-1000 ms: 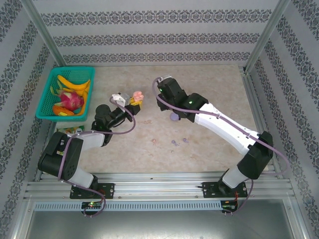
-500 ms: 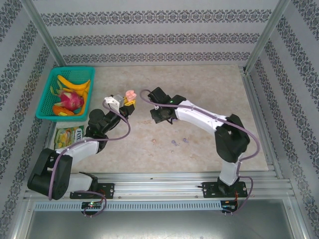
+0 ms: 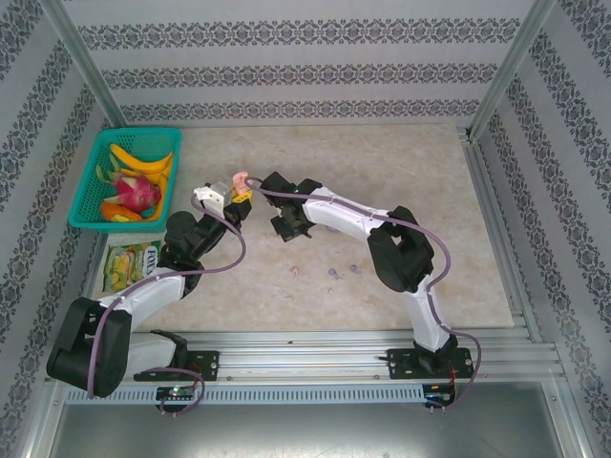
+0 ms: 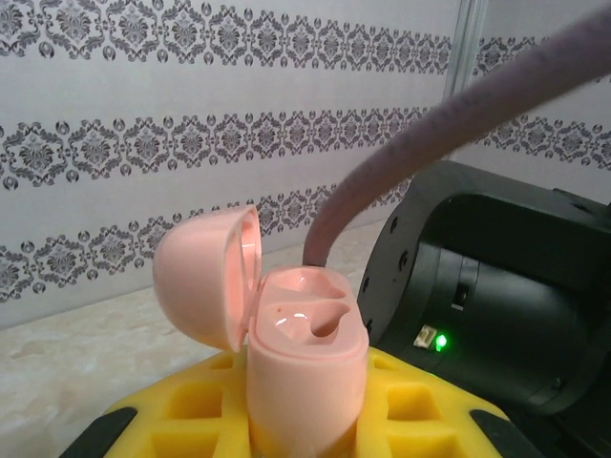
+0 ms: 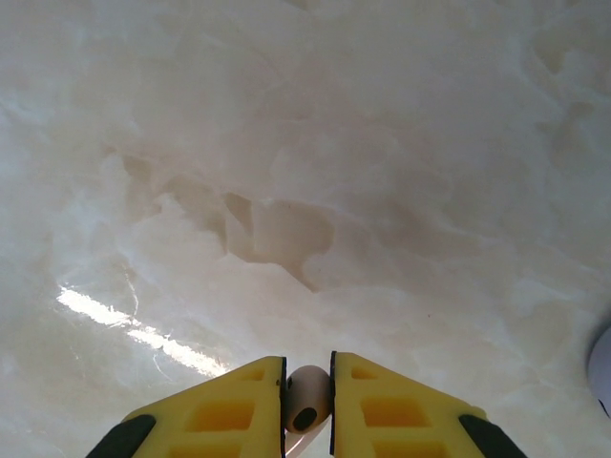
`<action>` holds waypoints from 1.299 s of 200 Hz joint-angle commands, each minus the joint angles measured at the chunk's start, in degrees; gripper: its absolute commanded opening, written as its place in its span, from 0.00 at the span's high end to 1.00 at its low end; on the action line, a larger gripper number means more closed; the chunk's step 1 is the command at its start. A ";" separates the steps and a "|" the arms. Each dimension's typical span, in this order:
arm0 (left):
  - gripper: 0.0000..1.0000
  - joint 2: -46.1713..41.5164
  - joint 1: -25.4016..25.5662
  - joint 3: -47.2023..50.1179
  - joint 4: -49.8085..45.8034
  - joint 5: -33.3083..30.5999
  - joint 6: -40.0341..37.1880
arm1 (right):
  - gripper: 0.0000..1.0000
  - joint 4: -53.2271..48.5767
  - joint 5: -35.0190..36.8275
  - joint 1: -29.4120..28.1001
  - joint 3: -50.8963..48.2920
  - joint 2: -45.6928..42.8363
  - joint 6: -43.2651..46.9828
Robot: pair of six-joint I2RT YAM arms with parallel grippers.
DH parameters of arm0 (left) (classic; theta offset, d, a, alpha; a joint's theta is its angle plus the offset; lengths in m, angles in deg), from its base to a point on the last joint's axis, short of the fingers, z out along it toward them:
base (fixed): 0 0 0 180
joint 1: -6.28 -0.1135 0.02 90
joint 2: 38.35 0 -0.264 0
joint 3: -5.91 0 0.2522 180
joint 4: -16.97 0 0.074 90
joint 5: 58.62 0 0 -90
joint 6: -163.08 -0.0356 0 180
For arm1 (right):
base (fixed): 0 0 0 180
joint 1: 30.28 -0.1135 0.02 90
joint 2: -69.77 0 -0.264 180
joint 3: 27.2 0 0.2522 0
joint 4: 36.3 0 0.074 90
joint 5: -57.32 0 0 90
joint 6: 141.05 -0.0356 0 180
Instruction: Insert the wireless bluetooth earbuds into the charging case
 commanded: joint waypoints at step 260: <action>1.00 -0.64 -0.71 -0.18 -0.06 -1.74 -0.08 | 0.47 -1.01 -5.48 3.08 -7.22 -8.19 -13.12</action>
